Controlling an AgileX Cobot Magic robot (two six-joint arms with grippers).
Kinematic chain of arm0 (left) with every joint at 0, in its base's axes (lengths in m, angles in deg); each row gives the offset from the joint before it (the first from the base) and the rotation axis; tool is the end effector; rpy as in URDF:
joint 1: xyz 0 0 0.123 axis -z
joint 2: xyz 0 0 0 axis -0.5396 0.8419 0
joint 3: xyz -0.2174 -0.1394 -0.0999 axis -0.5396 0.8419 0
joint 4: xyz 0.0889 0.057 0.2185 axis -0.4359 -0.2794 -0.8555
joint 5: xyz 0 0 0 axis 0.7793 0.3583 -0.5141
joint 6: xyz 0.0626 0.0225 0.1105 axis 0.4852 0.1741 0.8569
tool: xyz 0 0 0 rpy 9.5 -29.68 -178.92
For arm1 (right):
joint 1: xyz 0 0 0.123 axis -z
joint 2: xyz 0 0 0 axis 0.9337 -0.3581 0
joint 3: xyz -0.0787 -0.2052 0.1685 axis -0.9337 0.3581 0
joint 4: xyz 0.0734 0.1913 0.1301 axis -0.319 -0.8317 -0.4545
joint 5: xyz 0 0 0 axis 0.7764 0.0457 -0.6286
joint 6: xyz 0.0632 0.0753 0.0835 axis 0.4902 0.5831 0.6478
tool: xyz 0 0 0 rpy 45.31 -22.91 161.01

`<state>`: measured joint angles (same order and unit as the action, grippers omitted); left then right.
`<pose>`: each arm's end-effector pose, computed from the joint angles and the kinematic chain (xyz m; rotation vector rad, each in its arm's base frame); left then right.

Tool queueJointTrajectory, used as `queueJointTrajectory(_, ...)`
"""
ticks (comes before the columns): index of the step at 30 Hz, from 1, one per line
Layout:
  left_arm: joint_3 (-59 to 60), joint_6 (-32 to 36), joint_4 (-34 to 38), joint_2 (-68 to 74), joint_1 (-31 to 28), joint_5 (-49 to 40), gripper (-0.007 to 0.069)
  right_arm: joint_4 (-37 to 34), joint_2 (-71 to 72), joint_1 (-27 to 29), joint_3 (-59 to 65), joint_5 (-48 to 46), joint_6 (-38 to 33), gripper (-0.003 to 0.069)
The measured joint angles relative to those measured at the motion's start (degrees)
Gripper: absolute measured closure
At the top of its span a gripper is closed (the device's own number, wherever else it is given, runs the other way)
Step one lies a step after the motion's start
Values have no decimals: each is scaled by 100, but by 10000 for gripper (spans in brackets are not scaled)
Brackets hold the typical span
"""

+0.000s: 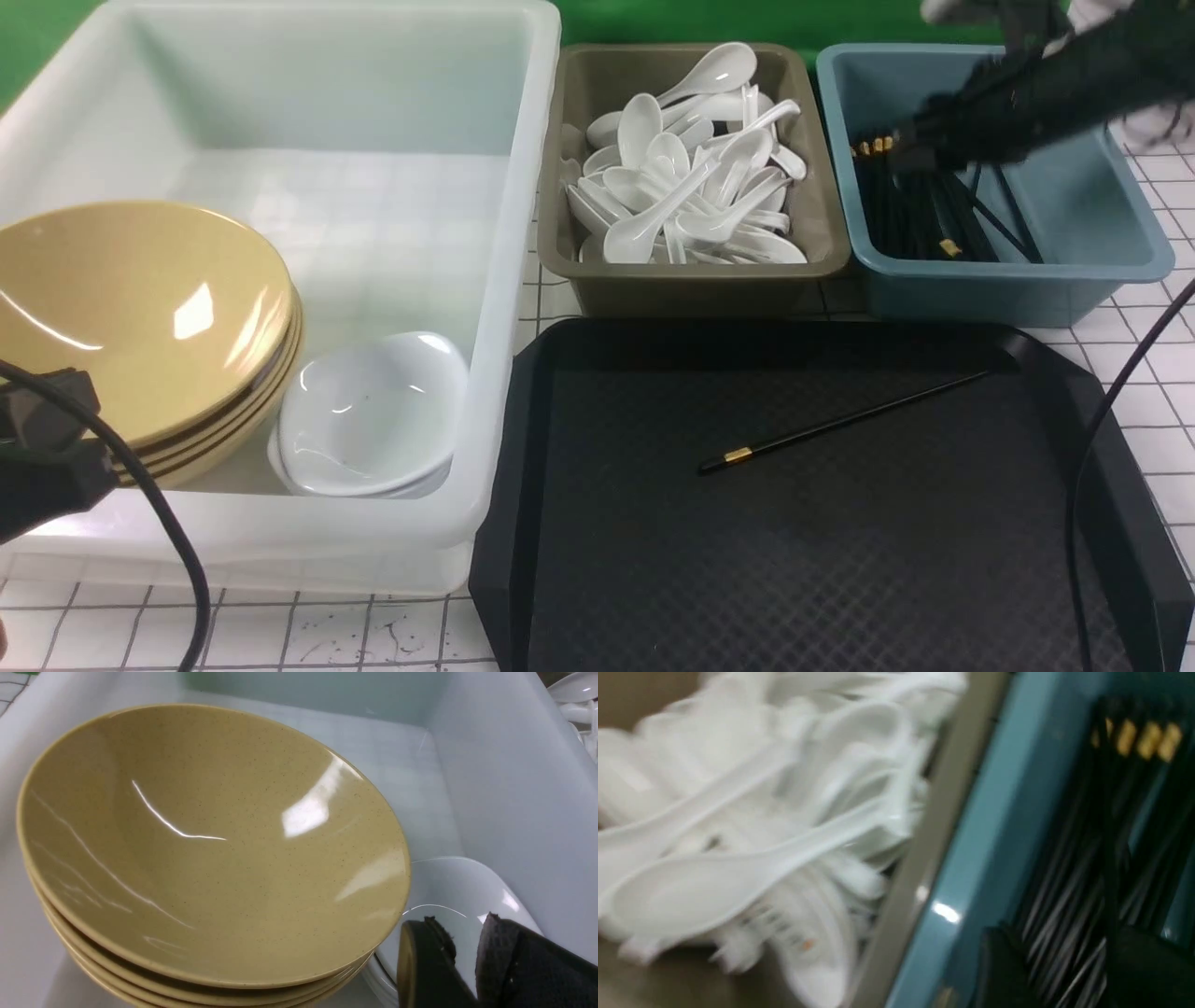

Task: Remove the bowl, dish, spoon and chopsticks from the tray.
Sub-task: Use the right arm to put a chopstick into the small storage box on the right, then use the right arm to grab a chopstick

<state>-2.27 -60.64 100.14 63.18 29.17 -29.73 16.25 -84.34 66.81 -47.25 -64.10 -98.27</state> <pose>0.1540 -0.0055 0.2697 -0.1034 1.9916 -0.1505 0.4644 0.0604 0.2455 -0.4342 2.3629 0.3338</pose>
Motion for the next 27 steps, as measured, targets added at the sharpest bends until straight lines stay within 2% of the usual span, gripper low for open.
queueJointTrajectory(4,0,0,0,0,0,0,494,71,441,-325,-240,-1435,-1055,237)
queueJointTrajectory(7,0,2,0,0,0,17,494,112,605,-824,-91,-2267,-1958,238)
queueJointTrajectory(9,0,2,0,0,0,17,494,156,605,-1111,131,-2371,-2369,242)
queueJointTrajectory(10,0,2,0,0,0,11,494,466,547,-1473,534,-2339,-2898,248)
queueJointTrajectory(11,0,2,0,0,0,11,494,466,536,-1511,534,-2339,-2949,249)
queueJointTrajectory(13,0,2,0,0,0,-9,494,1127,351,-1948,1008,-2052,-3393,253)
queueJointTrajectory(17,0,2,5,0,0,-9,494,1684,-40,-2332,1284,-1514,-3617,255)
queueJointTrajectory(24,0,2,114,0,0,-9,494,1797,-498,-2549,1259,-1243,-3782,265)
queueJointTrajectory(26,0,6,120,0,0,-9,494,1797,-522,-2549,1229,-1290,-3809,312)
queueJointTrajectory(27,0,6,126,0,0,-9,494,1797,-539,-2549,1209,-1352,-3879,358)
